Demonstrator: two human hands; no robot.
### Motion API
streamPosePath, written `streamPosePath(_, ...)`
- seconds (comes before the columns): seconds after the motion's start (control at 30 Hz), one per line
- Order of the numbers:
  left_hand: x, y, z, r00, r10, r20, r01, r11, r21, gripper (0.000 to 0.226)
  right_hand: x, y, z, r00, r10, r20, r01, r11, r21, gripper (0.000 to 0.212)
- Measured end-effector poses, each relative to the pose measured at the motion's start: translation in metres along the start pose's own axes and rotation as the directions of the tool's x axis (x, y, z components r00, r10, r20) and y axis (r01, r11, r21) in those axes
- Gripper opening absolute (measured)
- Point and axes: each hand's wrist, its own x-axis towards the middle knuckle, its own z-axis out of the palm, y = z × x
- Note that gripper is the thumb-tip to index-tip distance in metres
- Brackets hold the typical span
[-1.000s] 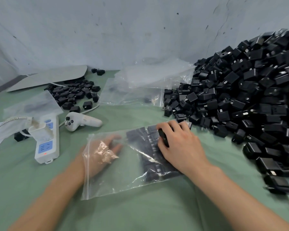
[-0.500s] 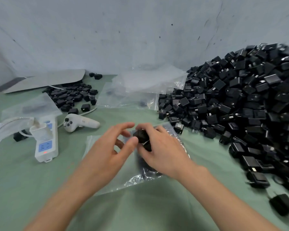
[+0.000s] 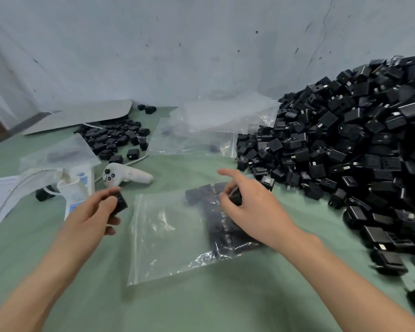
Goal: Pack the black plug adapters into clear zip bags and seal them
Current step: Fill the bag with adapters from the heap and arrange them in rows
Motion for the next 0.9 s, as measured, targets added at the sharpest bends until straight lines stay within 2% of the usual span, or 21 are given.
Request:
streamPosePath(0.07,-0.001,-0.018,-0.012,0.995,-0.093,0.031,0.089,0.991,0.103,0.016,0.003,0.007,-0.001,0.999,0.037,-0.024,-0.039,0.995,-0.088,0.044)
streamPosePath(0.13,-0.002,-0.029,-0.015,0.991,-0.124,0.048,0.115,0.98,0.165,0.025,0.005,0.012,0.0,0.997,0.048,-0.059,-0.06,0.973,-0.221,0.044)
streamPosePath(0.23,-0.008,-0.028,-0.009,0.988,-0.05,0.146,0.004,0.953,0.302,0.015,0.003,0.016,0.003,0.995,0.028,-0.093,-0.062,0.923,-0.381,0.044)
streamPosePath(0.3,-0.013,-0.025,0.002,0.97,0.029,0.243,-0.11,0.939,0.325,0.012,0.002,0.018,0.006,0.996,0.024,-0.09,-0.062,0.895,-0.442,0.045)
streamPosePath(0.47,-0.014,-0.024,0.025,0.91,0.268,0.316,-0.38,0.844,0.379,0.023,0.0,0.021,0.011,0.996,-0.007,-0.085,-0.039,0.846,-0.531,0.039)
streamPosePath(0.6,-0.007,-0.042,0.004,0.85,0.253,0.462,-0.45,0.804,0.388,0.032,0.001,0.021,0.011,0.996,-0.028,-0.089,-0.026,0.833,-0.553,0.037)
streamPosePath(0.7,-0.005,-0.048,-0.005,0.823,0.269,0.5,-0.495,0.771,0.401,0.044,0.001,0.021,0.011,0.996,-0.029,-0.089,-0.026,0.827,-0.561,0.038)
streamPosePath(0.9,0.013,-0.037,0.025,0.799,0.339,0.498,-0.587,0.621,0.519,0.027,-0.002,0.018,0.011,0.997,-0.016,-0.082,-0.034,0.817,-0.575,0.038)
